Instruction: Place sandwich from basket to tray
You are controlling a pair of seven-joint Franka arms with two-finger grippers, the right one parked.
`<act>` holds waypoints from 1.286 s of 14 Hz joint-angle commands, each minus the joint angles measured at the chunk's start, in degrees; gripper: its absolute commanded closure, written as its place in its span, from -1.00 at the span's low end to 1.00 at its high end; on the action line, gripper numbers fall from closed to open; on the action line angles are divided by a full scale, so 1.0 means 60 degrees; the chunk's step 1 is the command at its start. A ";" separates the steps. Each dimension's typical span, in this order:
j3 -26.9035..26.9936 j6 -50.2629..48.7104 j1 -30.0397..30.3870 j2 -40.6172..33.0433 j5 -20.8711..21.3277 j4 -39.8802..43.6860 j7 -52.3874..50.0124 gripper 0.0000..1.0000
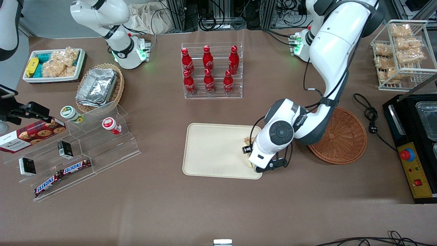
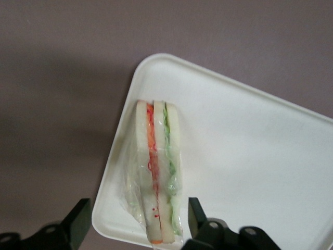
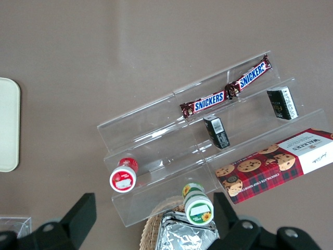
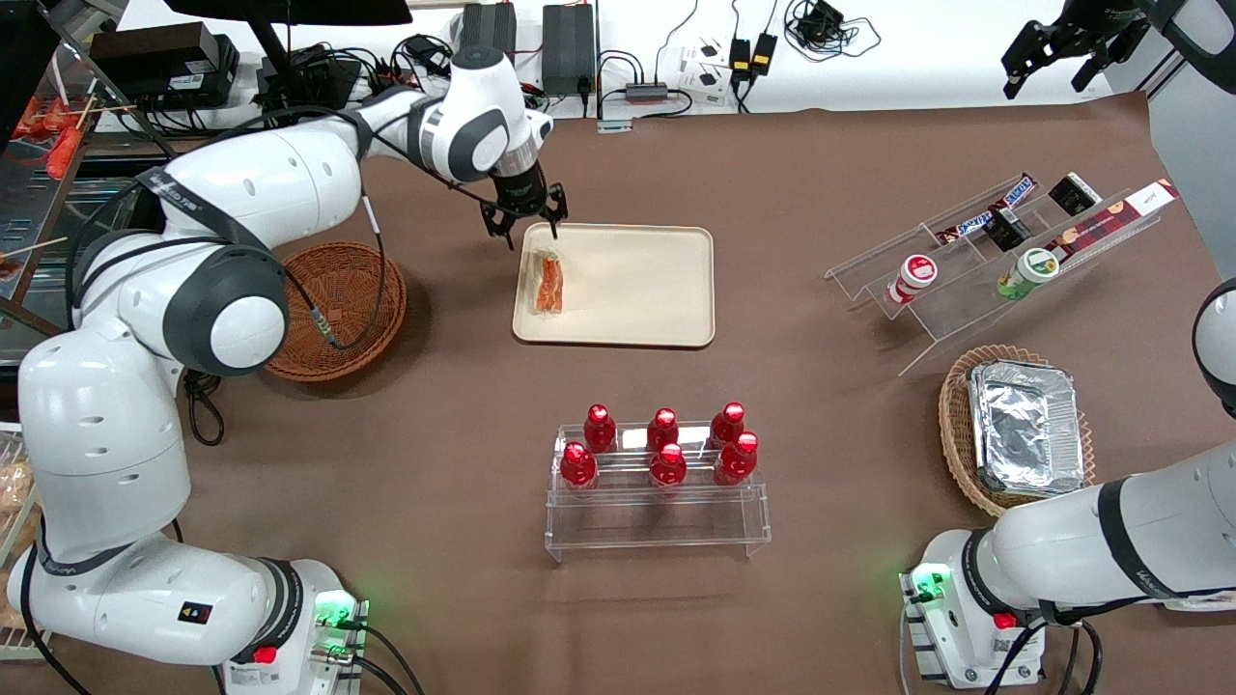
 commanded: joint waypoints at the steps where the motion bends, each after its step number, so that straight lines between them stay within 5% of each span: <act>1: 0.0093 -0.0896 0.0143 -0.0980 0.0257 -0.0068 0.0051 -1.00; 11: 0.0253 -0.2204 0.2224 -0.3661 0.0066 -0.1122 0.0358 -1.00; 18: 0.2200 -0.2568 0.2239 -0.5157 -0.0871 -0.2674 0.5288 -1.00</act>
